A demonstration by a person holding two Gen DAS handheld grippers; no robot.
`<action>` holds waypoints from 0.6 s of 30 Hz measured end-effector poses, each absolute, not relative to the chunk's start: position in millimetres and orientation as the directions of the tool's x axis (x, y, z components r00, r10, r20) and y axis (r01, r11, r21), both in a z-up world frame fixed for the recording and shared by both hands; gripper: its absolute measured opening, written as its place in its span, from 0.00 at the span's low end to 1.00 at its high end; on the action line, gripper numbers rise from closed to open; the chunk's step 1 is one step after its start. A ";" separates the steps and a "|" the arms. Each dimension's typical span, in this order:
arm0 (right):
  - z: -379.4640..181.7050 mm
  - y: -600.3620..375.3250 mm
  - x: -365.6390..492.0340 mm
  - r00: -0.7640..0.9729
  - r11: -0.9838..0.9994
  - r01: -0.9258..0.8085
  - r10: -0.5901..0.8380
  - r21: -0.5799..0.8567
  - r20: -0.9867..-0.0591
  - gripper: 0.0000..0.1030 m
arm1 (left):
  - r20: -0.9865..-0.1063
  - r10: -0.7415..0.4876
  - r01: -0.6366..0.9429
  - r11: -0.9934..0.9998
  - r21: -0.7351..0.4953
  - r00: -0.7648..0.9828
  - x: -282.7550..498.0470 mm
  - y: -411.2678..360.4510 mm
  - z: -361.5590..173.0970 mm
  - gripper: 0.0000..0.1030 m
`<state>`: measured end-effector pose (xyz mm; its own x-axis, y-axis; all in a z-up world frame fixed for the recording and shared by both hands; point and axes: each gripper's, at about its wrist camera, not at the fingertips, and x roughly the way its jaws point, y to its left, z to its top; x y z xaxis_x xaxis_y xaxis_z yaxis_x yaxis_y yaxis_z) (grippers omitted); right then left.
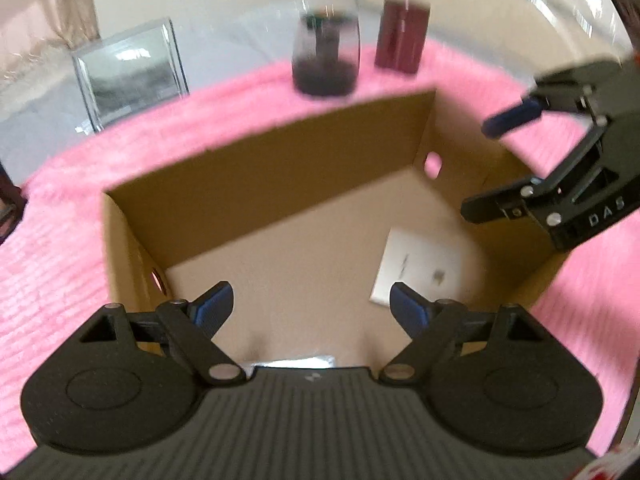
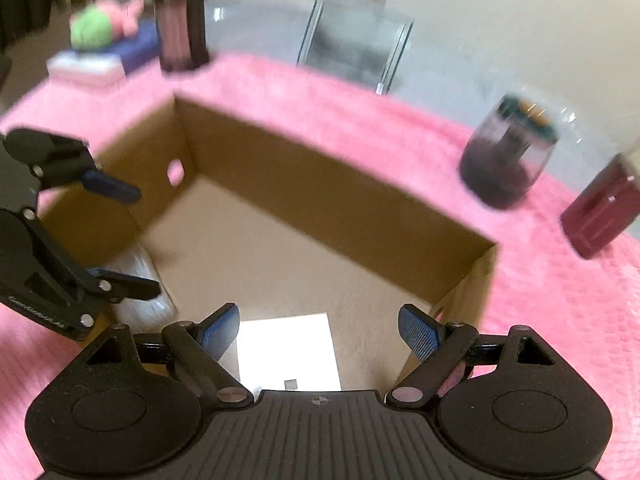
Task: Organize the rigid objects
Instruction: 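Withdraw both tools from the box back toward the remaining items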
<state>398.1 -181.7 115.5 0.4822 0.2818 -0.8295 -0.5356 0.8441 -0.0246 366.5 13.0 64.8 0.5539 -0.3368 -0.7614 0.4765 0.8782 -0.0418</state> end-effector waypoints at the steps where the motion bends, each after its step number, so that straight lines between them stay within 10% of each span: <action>1: 127.0 -184.7 388.8 0.510 0.851 -0.525 0.295 -0.020 -0.808 0.81 | -0.742 -0.346 0.471 0.881 -0.047 0.574 358.5 15.3 72.4 0.80; 18: 165.0 -223.8 164.6 0.731 0.901 -0.426 0.393 0.076 -0.558 0.81 | -0.542 -0.256 0.295 0.955 -0.015 0.800 158.3 32.8 98.4 0.80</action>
